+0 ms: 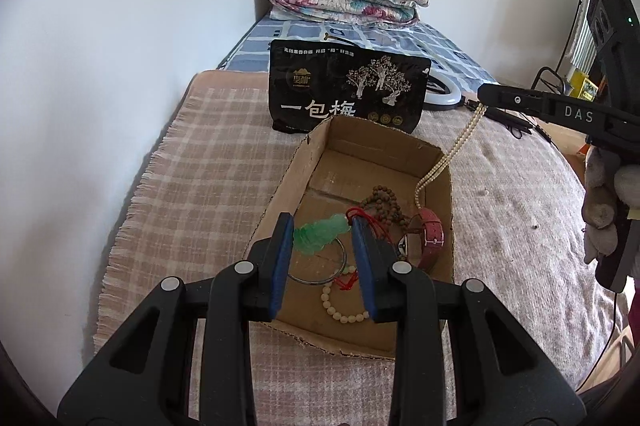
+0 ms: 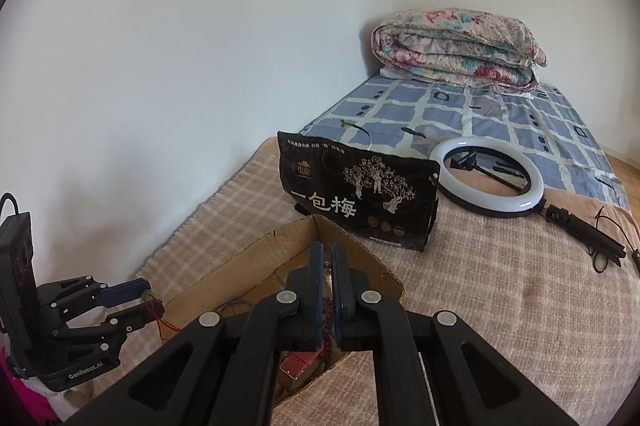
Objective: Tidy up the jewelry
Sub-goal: 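Open the left tool to drop the pendant while the right tool releases the pearls into the box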
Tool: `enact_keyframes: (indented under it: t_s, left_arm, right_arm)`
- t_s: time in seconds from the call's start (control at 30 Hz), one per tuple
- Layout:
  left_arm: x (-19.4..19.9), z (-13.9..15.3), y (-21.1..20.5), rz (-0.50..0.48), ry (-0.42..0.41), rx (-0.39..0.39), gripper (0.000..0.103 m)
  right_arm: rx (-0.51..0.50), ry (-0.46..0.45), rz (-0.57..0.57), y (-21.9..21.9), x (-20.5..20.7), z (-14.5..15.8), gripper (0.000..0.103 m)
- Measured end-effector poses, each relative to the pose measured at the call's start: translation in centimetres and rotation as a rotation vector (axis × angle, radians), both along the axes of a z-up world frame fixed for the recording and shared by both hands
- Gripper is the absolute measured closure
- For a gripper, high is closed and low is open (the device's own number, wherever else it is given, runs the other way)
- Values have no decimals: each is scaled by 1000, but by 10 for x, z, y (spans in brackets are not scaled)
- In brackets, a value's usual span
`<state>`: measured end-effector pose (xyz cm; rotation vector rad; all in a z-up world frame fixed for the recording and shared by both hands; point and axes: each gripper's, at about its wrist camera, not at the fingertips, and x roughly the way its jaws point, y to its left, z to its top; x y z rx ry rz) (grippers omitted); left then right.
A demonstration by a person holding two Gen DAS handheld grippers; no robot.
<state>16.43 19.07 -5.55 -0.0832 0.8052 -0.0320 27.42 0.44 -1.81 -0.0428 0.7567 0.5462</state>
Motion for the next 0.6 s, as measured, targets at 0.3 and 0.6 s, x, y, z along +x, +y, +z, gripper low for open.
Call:
enact_keyframes:
  t_s: [0.3, 0.6]
  left_arm:
    - [3, -5, -4, 8, 19, 13, 60]
    - [3, -5, -6, 25, 17, 10, 43]
  right_arm:
    - [-70, 80, 17, 3, 1, -30, 62]
    - [-120, 107, -22, -6, -4, -41, 19]
